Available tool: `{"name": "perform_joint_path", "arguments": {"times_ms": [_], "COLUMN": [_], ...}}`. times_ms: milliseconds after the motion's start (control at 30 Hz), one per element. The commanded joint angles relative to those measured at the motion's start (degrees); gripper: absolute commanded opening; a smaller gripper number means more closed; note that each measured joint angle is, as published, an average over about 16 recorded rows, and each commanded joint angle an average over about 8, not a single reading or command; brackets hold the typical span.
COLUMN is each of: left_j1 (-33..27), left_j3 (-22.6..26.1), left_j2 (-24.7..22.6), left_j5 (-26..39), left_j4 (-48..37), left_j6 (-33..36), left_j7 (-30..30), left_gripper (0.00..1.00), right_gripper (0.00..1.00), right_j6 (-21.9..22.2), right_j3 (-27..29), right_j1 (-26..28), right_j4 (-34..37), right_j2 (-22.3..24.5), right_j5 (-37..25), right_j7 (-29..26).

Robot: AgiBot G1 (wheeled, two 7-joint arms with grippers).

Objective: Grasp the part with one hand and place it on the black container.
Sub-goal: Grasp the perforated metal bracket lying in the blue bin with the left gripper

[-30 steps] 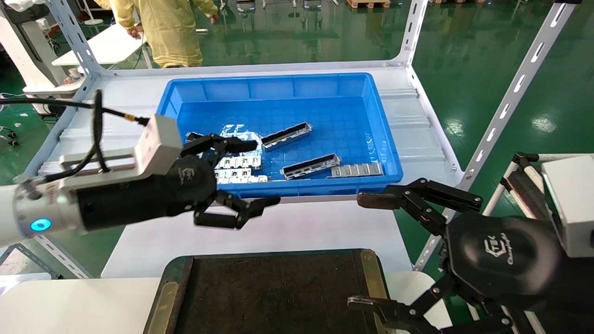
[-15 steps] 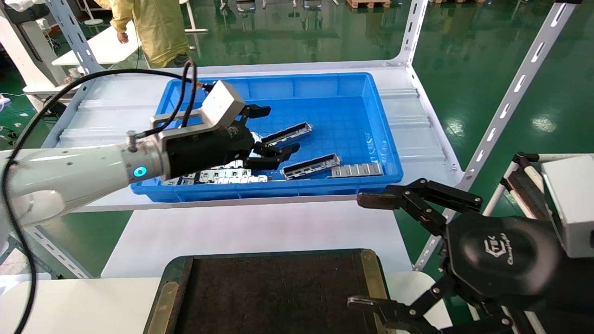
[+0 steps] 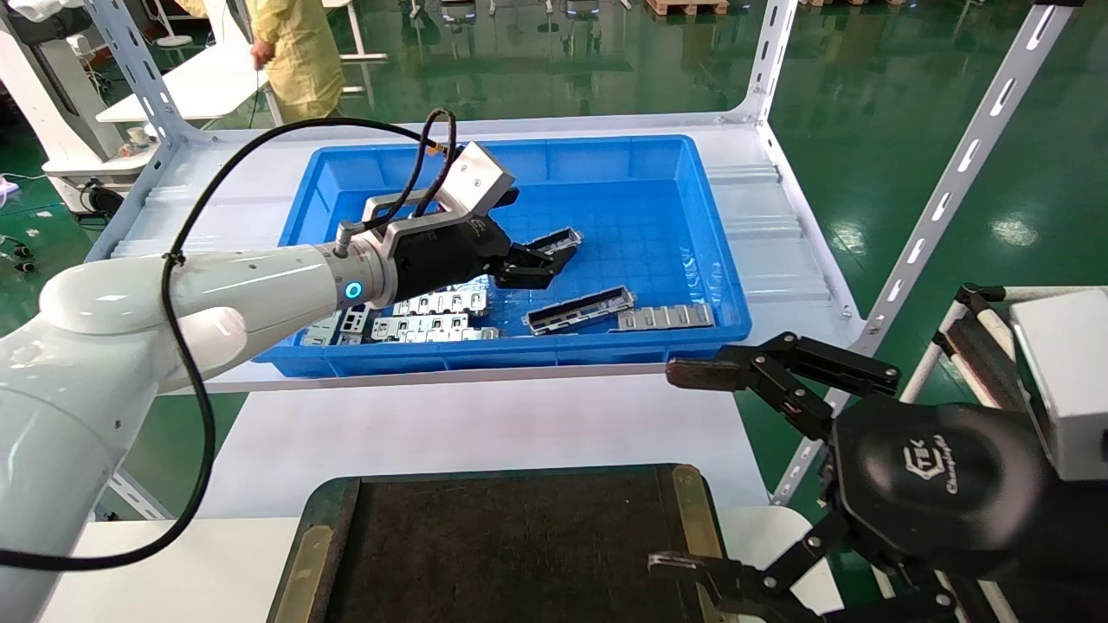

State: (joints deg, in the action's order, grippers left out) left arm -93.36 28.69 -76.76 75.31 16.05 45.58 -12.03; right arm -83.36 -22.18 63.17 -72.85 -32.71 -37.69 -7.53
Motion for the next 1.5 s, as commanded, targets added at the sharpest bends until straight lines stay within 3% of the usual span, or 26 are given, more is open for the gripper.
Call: {"name": "perform_joint_path", "arguments": {"times_ms": [33,333,800,867,1067,1100,1133,1500], "left_j1": [-0.8,-0.4,1.3,1.4,1.6,1.6,1.6,1.6], "left_j3": [0.0,4.5,14.3,15.7,19.5,20.2,20.8,26.4], "left_j2": [-1.1,-1.7,-1.8,-1.8,-1.7,-1.7,-1.7,-1.6], "left_j5": [-0.1,-1.6,-4.1,-4.6,-6.2,-6.5,-6.7,-9.6], "left_j4": [-2.4,-2.3,1.2,1.6,2.6,2.8,2.9,3.5], "left_j6": [-1.2,-5.8,-12.5,-13.6,-16.9,-17.3,-17.7,-20.5], "left_j7": [-1.3,0.1,7.6,8.7,12.0,12.5,13.0,16.9], "left_gripper": [1.00,1.00,1.00,0.90,0.15,0.06,0.00,0.00], "right_gripper": [1.00,1.00,1.00,0.84,0.08,0.01,0.00,0.00], "right_j6": [0.0,0.0,0.0,0.0,0.0,0.0,0.0,0.0], "right_j3": [0.0,0.0,0.0,0.0,0.0,0.0,0.0,0.0], "right_j1": [0.0,0.0,0.0,0.0,0.0,0.0,0.0,0.0], "right_j4": [0.0,0.0,0.0,0.0,0.0,0.0,0.0,0.0], "right_j2": [0.0,0.0,0.0,0.0,0.0,0.0,0.0,0.0], "right_j5": [0.0,0.0,0.0,0.0,0.0,0.0,0.0,0.0], "right_j7": [0.0,0.0,0.0,0.0,0.0,0.0,0.0,0.0]}}
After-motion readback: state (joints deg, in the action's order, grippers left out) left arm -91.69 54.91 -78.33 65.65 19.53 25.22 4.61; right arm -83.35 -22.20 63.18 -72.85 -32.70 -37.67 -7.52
